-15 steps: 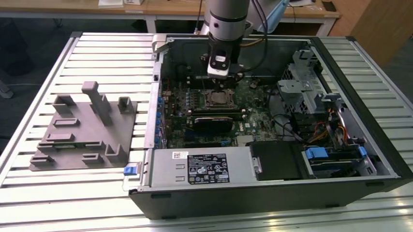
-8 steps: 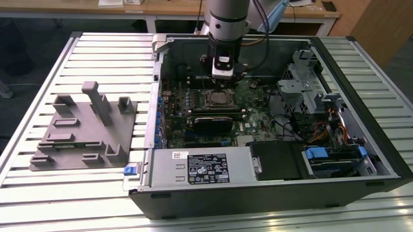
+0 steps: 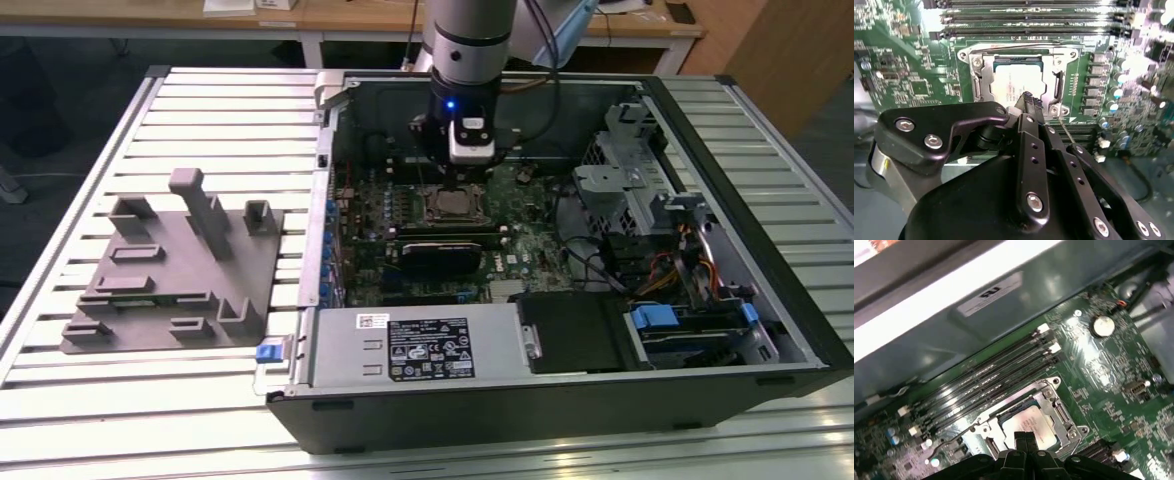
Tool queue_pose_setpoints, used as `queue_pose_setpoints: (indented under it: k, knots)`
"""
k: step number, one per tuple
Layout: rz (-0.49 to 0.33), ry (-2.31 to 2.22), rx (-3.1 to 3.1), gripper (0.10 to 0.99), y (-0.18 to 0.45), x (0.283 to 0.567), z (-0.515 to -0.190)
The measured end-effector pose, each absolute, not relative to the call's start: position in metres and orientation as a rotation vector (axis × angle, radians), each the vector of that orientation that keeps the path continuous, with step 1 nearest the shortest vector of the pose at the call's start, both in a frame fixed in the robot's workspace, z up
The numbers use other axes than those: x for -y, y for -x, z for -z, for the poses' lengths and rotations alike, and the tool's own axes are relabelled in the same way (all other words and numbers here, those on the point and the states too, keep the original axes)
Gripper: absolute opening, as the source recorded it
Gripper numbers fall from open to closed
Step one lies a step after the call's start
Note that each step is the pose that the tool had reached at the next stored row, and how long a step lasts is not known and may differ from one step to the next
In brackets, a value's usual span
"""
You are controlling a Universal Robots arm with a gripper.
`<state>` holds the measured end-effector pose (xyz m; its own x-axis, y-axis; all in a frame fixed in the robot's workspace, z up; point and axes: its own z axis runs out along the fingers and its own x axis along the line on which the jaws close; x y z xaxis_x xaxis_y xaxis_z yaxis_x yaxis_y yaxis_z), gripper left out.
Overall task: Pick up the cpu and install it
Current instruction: 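Install the first cpu locking lever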
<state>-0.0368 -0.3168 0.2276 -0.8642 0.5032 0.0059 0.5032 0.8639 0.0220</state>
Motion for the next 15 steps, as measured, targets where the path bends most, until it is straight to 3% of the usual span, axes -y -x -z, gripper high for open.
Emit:
queue_pose_setpoints:
  k: [15]
  knots:
    - [-0.036, -0.596, -3.086, 0.106, 0.037, 0.317, -0.247]
